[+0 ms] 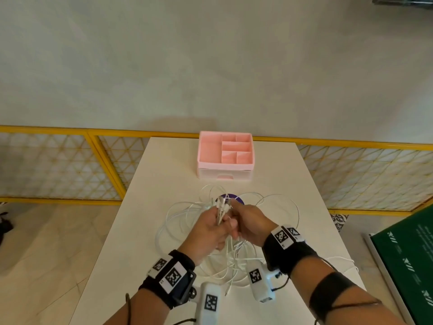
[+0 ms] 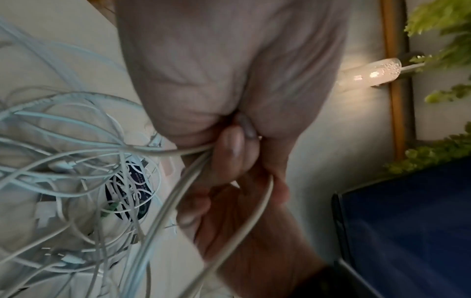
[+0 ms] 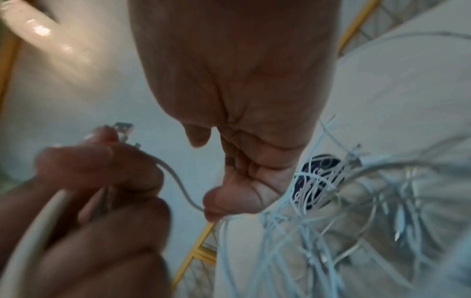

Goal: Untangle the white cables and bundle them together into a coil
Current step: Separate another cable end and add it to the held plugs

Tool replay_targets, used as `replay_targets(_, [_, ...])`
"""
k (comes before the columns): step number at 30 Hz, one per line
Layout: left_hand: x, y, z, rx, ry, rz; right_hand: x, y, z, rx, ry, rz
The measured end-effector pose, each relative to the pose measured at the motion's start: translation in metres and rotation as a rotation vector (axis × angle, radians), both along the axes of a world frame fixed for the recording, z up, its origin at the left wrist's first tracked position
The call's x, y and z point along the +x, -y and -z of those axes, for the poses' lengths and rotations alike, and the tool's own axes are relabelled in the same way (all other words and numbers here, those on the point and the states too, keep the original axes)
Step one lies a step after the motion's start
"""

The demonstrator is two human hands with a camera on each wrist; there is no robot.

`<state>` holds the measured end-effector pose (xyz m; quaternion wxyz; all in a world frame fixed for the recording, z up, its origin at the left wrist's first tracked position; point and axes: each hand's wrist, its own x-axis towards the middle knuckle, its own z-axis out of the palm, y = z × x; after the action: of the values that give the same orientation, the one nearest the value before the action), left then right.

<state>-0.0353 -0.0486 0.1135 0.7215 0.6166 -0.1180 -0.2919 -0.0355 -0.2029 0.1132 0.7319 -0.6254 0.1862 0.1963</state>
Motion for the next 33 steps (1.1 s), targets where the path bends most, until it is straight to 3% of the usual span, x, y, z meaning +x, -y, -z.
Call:
replay_targets(3, [-0.007, 0.001, 0.003, 0.079, 0.051, 0.079, 0.009, -0.008, -0.013, 0.036, 0.041, -0.005])
replay_targets(6, [-0.01, -0.006, 0.01, 0.113, 0.077, 0.006, 0.022, -0.009, -0.019, 0.085, 0.064, 0.129])
replay_targets(9, [-0.011, -0.011, 0.015, 0.062, -0.005, -0.049, 0.031, -0.001, -0.022, 0.035, 0.061, 0.187])
replay_targets(12, [-0.008, -0.014, 0.021, 0.032, -0.023, -0.101, 0.032, 0.012, -0.031, -0.275, 0.08, 0.024])
replay_targets(15, [0.003, -0.014, 0.027, 0.039, -0.073, -0.288, 0.031, 0.02, -0.049, -0.586, 0.11, -0.227])
replay_targets(19, [0.024, -0.01, 0.026, 0.074, -0.111, -0.512, 0.028, 0.021, -0.071, -0.588, 0.228, -0.29])
replay_targets(22, [0.038, -0.009, 0.025, 0.113, -0.136, -0.582, 0.024, 0.022, -0.087, -0.402, 0.374, -0.197])
replay_targets(25, [0.041, -0.012, 0.023, 0.083, -0.16, -0.575, 0.023, 0.029, -0.106, -0.293, 0.516, 0.006])
replay_targets(29, [0.037, -0.017, 0.022, 0.049, -0.17, -0.549, 0.024, 0.058, -0.108, -0.359, 0.606, 0.218])
replay_targets(33, [0.039, -0.028, 0.03, -0.009, -0.251, -0.599, 0.017, 0.129, -0.092, -0.47, 0.498, 0.534])
